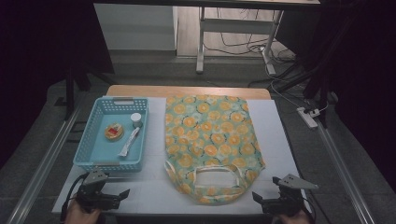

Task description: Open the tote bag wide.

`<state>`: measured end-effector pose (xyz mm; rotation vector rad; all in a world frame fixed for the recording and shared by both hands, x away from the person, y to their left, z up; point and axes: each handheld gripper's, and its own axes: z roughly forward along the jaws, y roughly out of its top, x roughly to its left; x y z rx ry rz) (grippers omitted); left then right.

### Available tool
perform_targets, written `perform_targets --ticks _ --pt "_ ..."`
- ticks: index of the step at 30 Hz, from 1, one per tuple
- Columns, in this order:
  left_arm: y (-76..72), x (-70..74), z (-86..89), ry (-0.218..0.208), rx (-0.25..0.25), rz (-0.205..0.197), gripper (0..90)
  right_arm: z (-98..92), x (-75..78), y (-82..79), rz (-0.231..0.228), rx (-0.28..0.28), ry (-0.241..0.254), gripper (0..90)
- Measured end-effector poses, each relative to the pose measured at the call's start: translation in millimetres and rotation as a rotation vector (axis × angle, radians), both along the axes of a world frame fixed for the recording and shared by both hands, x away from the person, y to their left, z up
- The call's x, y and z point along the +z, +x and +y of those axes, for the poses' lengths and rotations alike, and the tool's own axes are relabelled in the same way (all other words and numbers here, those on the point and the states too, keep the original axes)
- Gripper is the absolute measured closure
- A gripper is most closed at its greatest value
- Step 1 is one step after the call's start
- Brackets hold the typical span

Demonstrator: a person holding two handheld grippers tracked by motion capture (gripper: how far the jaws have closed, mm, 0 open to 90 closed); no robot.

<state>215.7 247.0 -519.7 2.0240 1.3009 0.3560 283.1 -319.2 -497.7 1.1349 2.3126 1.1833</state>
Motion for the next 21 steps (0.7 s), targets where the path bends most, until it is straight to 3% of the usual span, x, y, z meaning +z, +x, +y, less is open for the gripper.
perform_targets --ticks 6,21 --pt "0.0 -0.2 -1.5 0.013 -0.008 0.001 0.3 1.9 -0.3 0.4 0.003 0.014 -0.011 0.0" --pt "0.9 0.0 -2.2 0.000 -0.010 0.007 0.2 4.5 -0.8 0.9 0.008 0.039 -0.024 0.0"
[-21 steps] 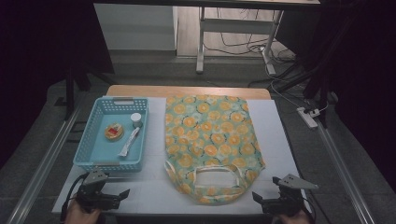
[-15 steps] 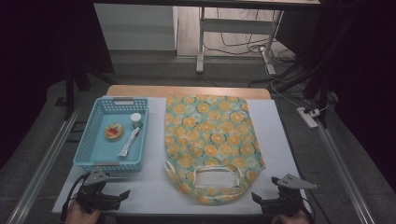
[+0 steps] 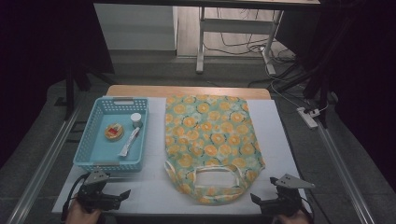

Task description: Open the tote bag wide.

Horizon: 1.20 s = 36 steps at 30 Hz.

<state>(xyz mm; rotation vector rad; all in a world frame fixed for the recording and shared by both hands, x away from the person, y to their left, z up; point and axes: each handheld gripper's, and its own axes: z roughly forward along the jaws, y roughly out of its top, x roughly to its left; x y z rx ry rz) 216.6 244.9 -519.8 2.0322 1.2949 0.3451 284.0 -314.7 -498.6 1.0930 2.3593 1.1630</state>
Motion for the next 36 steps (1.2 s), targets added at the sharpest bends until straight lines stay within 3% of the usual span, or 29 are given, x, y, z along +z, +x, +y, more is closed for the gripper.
perform_targets --ticks 15,19,30,36 --pt "2.0 -1.2 -1.6 0.014 -0.009 0.018 0.2 8.7 3.7 -1.8 -0.026 0.026 -0.023 0.0" --pt "2.3 -1.3 -1.4 0.011 -0.010 0.021 0.2 12.5 2.0 -1.5 -0.010 0.049 -0.031 0.0" --pt "3.0 -1.7 -1.5 0.007 -0.025 0.029 0.3 31.2 5.2 -0.9 -0.019 0.125 -0.036 0.0" --pt "3.2 -2.0 -1.6 0.007 -0.027 0.032 0.3 43.1 2.0 0.7 -0.006 0.171 -0.081 0.0"
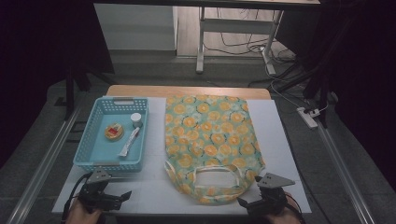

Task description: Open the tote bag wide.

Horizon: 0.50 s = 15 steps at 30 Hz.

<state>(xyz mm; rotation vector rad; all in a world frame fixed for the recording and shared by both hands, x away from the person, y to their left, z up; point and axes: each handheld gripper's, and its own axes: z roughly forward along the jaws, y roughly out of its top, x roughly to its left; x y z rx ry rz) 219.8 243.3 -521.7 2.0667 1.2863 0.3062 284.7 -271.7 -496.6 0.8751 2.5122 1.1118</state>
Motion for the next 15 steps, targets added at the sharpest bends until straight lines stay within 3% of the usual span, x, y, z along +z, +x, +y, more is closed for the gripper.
perform_targets --ticks 15 --pt "0.0 -0.1 0.9 -0.007 0.008 0.003 0.3 32.9 2.7 -2.6 0.030 0.137 -0.004 0.0"
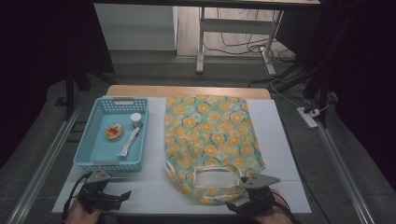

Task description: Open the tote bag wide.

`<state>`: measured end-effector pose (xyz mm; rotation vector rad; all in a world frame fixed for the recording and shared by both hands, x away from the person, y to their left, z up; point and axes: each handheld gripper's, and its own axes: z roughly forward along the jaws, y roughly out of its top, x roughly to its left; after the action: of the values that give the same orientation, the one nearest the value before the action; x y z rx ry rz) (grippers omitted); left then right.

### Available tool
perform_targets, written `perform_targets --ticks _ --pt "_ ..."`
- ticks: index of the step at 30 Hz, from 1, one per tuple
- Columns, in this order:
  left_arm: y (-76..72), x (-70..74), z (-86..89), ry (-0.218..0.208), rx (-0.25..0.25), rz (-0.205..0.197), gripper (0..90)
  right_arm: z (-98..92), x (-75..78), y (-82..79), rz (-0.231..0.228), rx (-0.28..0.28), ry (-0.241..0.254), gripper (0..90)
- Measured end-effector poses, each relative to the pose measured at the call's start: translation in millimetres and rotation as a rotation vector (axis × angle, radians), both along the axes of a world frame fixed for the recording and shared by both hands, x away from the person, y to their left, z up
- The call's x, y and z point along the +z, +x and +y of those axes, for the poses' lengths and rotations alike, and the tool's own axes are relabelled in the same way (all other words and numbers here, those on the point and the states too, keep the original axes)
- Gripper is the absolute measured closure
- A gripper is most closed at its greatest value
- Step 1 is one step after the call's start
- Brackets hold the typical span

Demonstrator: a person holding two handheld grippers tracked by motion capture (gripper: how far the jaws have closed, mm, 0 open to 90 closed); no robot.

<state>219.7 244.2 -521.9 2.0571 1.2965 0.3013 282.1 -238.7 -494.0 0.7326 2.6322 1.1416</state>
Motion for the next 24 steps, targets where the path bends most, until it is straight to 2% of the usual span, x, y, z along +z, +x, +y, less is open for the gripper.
perform_targets --ticks 8,13,20,21,22,24 --pt "-0.2 0.1 0.1 0.002 -0.003 -0.003 0.3 24.8 -0.8 -5.0 0.022 0.086 -0.004 0.0" --pt "-0.2 0.1 0.0 0.003 -0.003 -0.003 0.3 35.9 -1.9 -7.8 0.030 0.115 -0.003 0.0" --pt "-0.2 0.0 0.0 0.003 -0.002 -0.003 0.4 55.3 -7.0 -12.2 0.046 0.192 -0.038 2.7" --pt "-0.2 0.1 0.0 0.003 -0.001 -0.003 0.4 55.3 -7.0 -12.2 0.046 0.192 -0.038 2.7" --pt "-0.2 0.1 0.0 0.004 -0.002 -0.003 0.4 57.0 -5.0 -13.4 0.015 0.197 -0.036 6.3" --pt "-0.2 0.0 0.0 0.004 -0.002 -0.003 0.4 57.3 -2.0 -14.4 0.001 0.201 -0.024 7.1"
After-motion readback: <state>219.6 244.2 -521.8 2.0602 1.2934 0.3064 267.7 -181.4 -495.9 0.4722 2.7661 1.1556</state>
